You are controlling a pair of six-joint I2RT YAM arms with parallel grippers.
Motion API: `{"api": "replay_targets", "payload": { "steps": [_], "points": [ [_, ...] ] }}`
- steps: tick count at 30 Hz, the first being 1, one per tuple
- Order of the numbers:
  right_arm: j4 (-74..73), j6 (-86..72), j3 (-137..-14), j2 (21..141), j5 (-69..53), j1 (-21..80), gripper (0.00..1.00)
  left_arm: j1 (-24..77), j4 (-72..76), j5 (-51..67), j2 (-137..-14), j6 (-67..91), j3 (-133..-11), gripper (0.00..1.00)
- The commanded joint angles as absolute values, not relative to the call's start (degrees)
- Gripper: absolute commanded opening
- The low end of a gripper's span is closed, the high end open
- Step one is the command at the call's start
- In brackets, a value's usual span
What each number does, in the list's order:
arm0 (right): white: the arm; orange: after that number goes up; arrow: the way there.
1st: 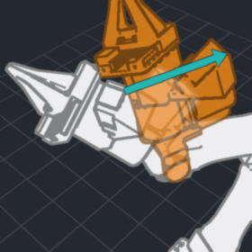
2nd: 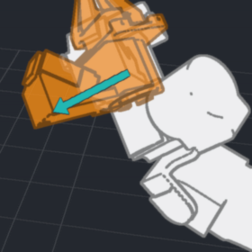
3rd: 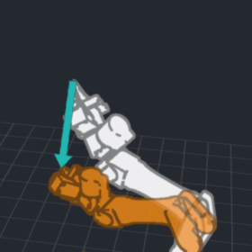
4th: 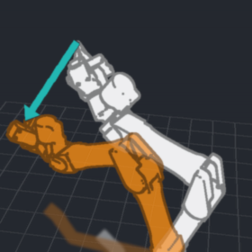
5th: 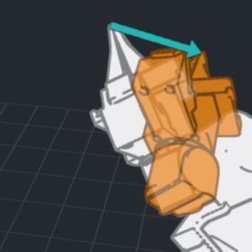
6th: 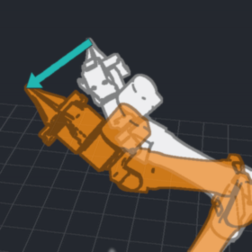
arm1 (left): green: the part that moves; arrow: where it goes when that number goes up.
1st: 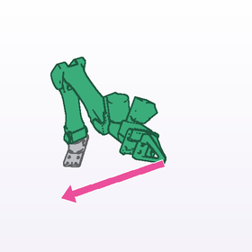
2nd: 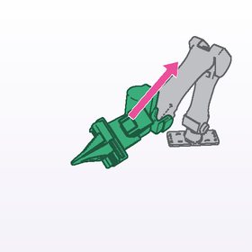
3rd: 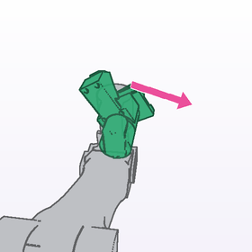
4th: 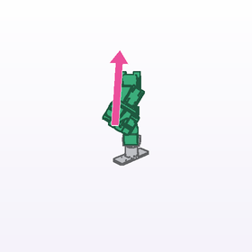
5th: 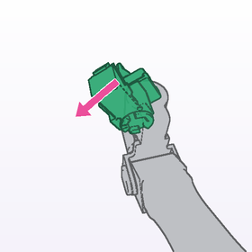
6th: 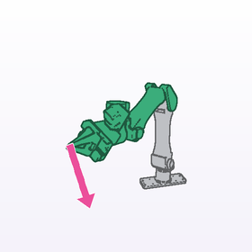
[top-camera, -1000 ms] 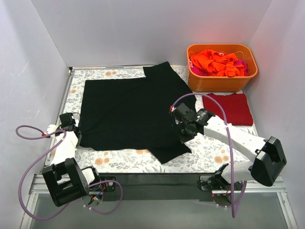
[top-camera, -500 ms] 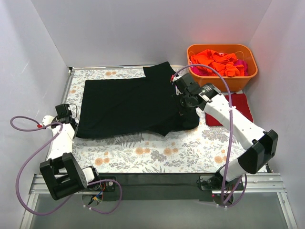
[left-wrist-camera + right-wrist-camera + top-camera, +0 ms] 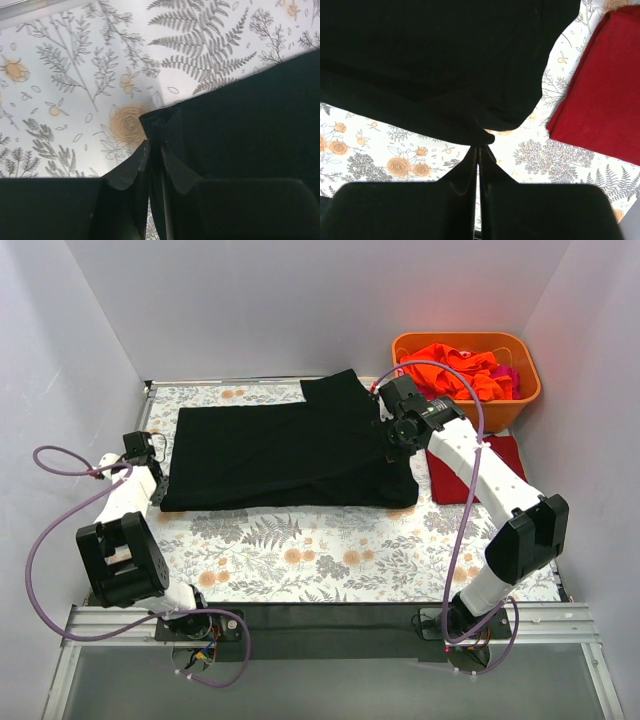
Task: Fold and stack the t-shirts
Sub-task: Fold the tshirt
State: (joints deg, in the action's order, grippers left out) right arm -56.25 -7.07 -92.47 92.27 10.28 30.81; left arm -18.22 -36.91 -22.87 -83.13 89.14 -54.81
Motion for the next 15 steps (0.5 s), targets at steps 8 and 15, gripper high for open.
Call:
{"api": "replay_targets", "payload": {
  "steps": [8, 15],
  "points": [
    [-53.1, -4.0, -92.8, 94.2, 10.7, 28.2, 0.01, -13.4, -35.4, -28.1, -88.2, 87.0, -60.4, 0.15],
    [-51.6, -3.7, -92.5, 96.1, 10.5, 27.9, 0.01, -11.5, -34.9, -30.8, -90.3, 86.8, -63.3, 0.15]
  ]
}}
